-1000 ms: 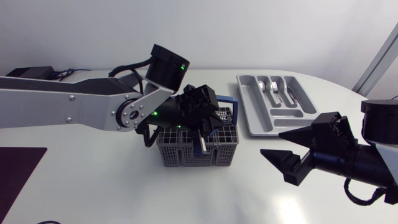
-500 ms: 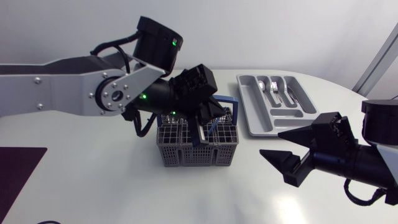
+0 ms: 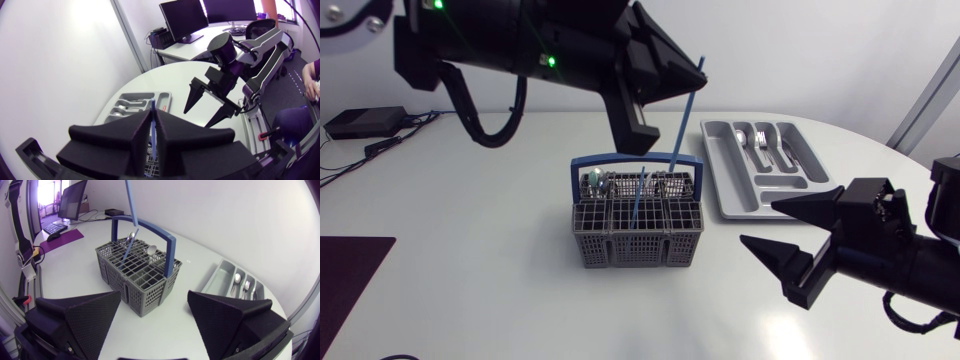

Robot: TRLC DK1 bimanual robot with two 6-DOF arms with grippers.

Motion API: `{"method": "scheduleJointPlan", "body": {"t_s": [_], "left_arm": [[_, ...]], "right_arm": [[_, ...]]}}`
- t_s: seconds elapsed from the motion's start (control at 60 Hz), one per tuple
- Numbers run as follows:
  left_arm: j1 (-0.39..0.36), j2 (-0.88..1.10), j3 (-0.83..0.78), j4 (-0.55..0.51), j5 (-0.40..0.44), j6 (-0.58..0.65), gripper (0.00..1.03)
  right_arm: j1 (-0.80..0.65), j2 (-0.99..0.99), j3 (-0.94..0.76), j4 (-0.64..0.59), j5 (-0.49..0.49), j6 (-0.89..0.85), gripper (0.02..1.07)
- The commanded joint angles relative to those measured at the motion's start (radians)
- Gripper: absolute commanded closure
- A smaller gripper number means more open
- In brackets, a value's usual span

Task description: Unload the cutlery basket into the drawer organizer.

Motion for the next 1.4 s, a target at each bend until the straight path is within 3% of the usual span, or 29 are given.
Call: {"method": "scheduleJointPlan", "body": {"t_s": [0.0, 0.083, 0.183, 0.45, 0.633, 0.817, 1.183, 1.383], "left_arm": [[-0.019, -0.009, 0.016, -0.021, 0.006, -0.055, 0.89], [-0.033, 0.008, -0.001, -0.021, 0.013, -0.094, 0.89], [-0.033, 0.042, -0.014, -0.021, 0.079, -0.146, 0.89], [-0.029, 0.100, -0.017, -0.037, 0.221, -0.209, 0.89], [-0.028, 0.106, -0.014, -0.052, 0.252, -0.212, 0.89], [-0.029, 0.106, -0.013, -0.053, 0.261, -0.218, 0.89], [-0.020, 0.109, -0.011, -0.055, 0.281, -0.215, 0.89], [0.001, 0.111, -0.017, -0.053, 0.281, -0.201, 0.89]], "right_arm": [[0.022, -0.034, 0.016, 0.003, 0.002, -0.020, 0.11], [0.039, -0.060, 0.030, -0.002, -0.012, -0.010, 0.11], [0.066, -0.083, 0.050, -0.011, -0.035, -0.002, 0.11], [0.109, 0.005, 0.128, -0.042, -0.197, -0.002, 0.12], [0.112, 0.063, 0.169, -0.037, -0.228, -0.002, 0.20], [0.112, 0.157, 0.194, 0.004, -0.239, 0.010, 0.22], [0.117, 0.221, 0.228, 0.057, -0.236, 0.041, 0.83], [0.149, 0.220, 0.228, 0.053, -0.234, 0.064, 0.92]]}}
